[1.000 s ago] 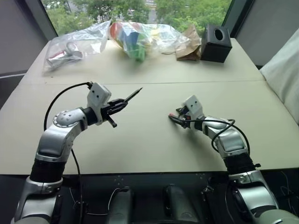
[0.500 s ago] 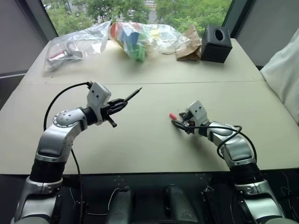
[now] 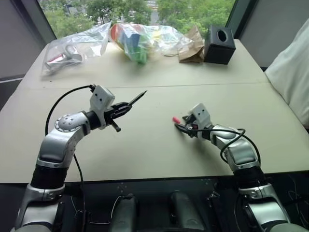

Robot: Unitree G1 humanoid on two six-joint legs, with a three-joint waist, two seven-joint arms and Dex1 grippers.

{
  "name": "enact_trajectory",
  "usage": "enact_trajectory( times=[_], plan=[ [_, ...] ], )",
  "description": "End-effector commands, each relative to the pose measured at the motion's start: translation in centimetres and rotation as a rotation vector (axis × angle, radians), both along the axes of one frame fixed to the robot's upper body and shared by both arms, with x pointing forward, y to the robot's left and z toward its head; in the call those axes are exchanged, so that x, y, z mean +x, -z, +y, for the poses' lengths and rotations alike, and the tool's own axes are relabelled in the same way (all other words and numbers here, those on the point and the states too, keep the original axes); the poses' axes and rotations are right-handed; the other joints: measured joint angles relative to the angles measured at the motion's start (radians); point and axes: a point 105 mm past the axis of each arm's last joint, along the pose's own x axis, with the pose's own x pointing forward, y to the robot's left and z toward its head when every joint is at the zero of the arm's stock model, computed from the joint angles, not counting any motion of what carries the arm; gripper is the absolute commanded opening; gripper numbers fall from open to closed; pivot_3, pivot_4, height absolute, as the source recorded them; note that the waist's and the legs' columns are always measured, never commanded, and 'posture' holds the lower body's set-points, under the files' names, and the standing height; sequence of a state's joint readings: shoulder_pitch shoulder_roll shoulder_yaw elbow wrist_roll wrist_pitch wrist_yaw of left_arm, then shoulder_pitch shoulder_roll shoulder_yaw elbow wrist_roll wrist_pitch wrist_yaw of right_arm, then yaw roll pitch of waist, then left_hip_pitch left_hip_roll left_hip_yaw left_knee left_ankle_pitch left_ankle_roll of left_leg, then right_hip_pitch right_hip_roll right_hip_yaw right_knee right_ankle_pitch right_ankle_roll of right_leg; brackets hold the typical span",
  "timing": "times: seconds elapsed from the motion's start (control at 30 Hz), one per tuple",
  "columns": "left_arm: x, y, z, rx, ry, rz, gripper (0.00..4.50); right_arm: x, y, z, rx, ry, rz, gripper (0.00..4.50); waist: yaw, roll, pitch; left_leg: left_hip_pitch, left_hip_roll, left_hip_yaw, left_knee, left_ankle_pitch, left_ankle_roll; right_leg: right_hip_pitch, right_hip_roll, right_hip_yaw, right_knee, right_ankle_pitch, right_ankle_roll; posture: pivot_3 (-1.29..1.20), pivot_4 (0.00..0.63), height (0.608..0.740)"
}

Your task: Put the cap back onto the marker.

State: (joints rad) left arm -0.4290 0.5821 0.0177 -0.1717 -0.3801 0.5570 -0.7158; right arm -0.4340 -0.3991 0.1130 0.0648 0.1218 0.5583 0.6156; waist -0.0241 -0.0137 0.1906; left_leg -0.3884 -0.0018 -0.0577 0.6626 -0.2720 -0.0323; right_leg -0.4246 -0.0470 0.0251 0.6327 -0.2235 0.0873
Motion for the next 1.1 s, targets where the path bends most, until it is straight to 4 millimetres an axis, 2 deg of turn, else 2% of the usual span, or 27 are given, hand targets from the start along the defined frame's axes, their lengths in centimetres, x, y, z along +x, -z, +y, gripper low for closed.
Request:
enact_trajectory(
  times=[0.03,0.4,0.5,0.6,0.63,0.83,0.9,1.0,1.1],
  plan=[
    [-0.1,-1.6,-0.1,0.001,0.005,-0.069,0.00,-0.5,1.9,0.6,-0.019,-0.015,0.068,2.61,-0.001,0.000,0.000,0.000,0.000,0.000,0.000,0.000,0.000,0.000,0.000,0.000,0.000,0.000,0.000,0.00,0.150,0.740],
    [-0.1,-1.6,-0.1,-0.005,0.001,-0.069,0.00,-0.3,1.7,1.0,-0.025,-0.029,0.056,2.61,-0.019,0.000,0.000,0.000,0.000,0.000,0.000,0.000,0.000,0.000,0.000,0.000,0.000,0.000,0.000,0.00,0.150,0.740],
    [-0.1,-1.5,-0.2,-0.007,0.002,-0.068,0.00,-0.3,1.6,1.1,-0.030,-0.036,0.047,1.74,-0.019,0.000,0.000,0.000,0.000,0.000,0.000,0.000,0.000,0.000,0.000,0.000,0.000,0.000,0.000,0.00,0.150,0.740],
    [-0.1,-1.5,-0.3,-0.009,0.003,-0.067,0.00,-0.3,1.4,1.4,-0.030,-0.047,0.037,0.30,-0.018,0.000,0.000,0.000,0.000,0.000,0.000,0.000,0.000,0.000,0.000,0.000,0.000,0.000,0.000,0.00,0.150,0.740],
    [-0.1,-1.4,-0.3,-0.010,0.003,-0.067,0.00,-0.3,1.4,1.5,-0.030,-0.050,0.035,0.03,-0.018,0.000,0.000,0.000,0.000,0.000,0.000,0.000,0.000,0.000,0.000,0.000,0.000,0.000,0.000,0.00,0.150,0.740],
    [-0.2,-1.3,-0.4,-0.008,0.009,-0.064,0.00,-0.4,1.1,1.5,-0.039,-0.056,0.024,0.03,-0.018,0.000,0.000,0.000,0.000,0.000,0.000,0.000,0.000,0.000,0.000,0.000,0.000,0.000,0.000,0.00,0.150,0.740],
    [-0.2,-1.2,-0.6,0.002,0.021,-0.063,0.00,-0.2,0.2,1.2,-0.059,-0.064,-0.005,0.03,-0.018,0.000,0.000,0.000,0.000,0.000,0.000,0.000,0.000,0.000,0.000,0.000,0.000,0.000,0.000,0.00,0.150,0.740],
    [-0.4,-0.7,-0.8,0.035,0.057,-0.060,0.00,0.0,-2.1,0.7,-0.114,-0.111,-0.082,0.03,-0.016,0.001,0.000,0.000,0.000,0.000,0.000,0.000,0.000,0.000,0.000,0.000,0.000,0.000,0.000,0.00,0.150,0.740],
    [-1.0,0.2,-1.1,0.117,0.134,-0.062,0.00,-0.1,-5.9,0.6,-0.213,-0.233,-0.214,0.03,-0.012,0.001,0.001,-0.002,0.000,0.000,0.000,0.000,0.000,-0.001,-0.001,0.000,-0.001,0.000,0.000,0.00,0.150,0.740]
  ],
)
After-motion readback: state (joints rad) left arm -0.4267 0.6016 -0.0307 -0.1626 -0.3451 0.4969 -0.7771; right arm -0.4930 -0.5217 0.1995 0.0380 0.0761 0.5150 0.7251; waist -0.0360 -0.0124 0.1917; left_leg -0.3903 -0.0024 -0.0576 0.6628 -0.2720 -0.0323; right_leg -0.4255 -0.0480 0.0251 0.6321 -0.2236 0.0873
